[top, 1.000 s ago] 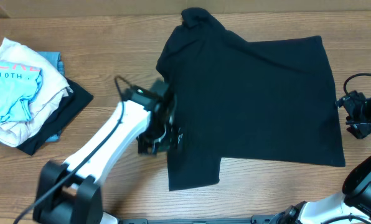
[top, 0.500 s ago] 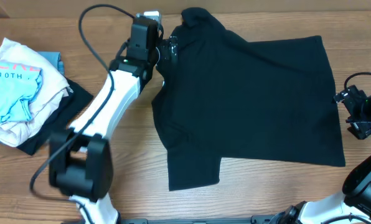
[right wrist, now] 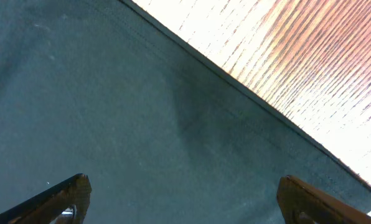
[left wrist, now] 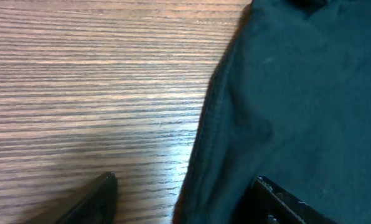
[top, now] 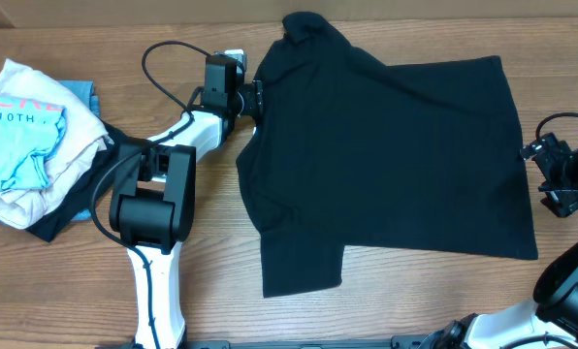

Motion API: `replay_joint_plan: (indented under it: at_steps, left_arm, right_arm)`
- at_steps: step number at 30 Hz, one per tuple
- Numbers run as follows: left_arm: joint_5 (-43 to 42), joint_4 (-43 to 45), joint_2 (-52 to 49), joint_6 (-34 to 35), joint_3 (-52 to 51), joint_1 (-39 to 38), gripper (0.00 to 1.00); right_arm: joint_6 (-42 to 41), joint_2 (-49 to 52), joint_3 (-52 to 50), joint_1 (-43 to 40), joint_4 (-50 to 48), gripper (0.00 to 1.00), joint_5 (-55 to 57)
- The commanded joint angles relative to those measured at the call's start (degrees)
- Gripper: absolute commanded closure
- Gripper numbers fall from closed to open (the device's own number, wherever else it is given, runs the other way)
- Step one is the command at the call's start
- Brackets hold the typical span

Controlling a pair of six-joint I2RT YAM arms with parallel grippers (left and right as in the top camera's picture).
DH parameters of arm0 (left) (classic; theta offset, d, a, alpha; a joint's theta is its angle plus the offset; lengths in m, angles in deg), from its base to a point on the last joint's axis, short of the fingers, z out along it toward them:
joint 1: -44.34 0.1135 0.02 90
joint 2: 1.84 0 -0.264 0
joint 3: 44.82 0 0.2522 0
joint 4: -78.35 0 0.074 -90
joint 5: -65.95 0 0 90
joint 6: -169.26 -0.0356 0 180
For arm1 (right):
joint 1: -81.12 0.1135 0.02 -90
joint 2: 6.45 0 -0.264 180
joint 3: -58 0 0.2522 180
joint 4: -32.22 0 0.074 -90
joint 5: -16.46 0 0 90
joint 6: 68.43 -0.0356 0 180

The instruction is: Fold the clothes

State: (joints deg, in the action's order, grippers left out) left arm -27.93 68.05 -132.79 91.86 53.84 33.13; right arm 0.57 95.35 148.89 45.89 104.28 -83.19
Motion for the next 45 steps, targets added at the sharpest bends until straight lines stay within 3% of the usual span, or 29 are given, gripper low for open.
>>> replay_joint_plan:
  at_steps: [1,22,29,34,37,40,45]
  left_arm:
    - [8.1,-4.0,-3.1,-3.5,0.1,0.9,0.28]
    - [10.3,-28.7,1.3,-4.9,0.5,4.1,0.12]
    - [10.3,-26.9,15.3,-4.9,0.5,4.1,0.00]
    - [8.0,-25.7,21.4,-4.9,0.5,4.0,0.00]
    - [2.4,-27.0,20.9,-4.9,0.5,4.0,0.03]
    - [2.1,-30.6,20.8,-0.9,0.5,4.0,0.02]
    - [-3.1,-36.5,20.8,4.4,0.5,4.1,0.00]
  right_arm:
    - [-0.2,-0.1,1.0,-0.2,-0.1,0.00,-0.1]
    - [-0.2,-0.1,1.0,-0.2,-0.1,0.00,-0.1]
    - [-0.2,-0.1,1.0,-0.2,-0.1,0.00,-0.1]
    - [-0.2,-0.1,1.0,-0.2,-0.1,0.00,-0.1]
    - [-0.2,-0.1,1.0,-0.2,-1.2,0.00,0.2]
    - [-0.2,-0.1,1.0,-0.2,-6.8,0.00,-2.6]
    - [0.5,0.0,0.9,-0.2,-4.5,0.00,-11.7]
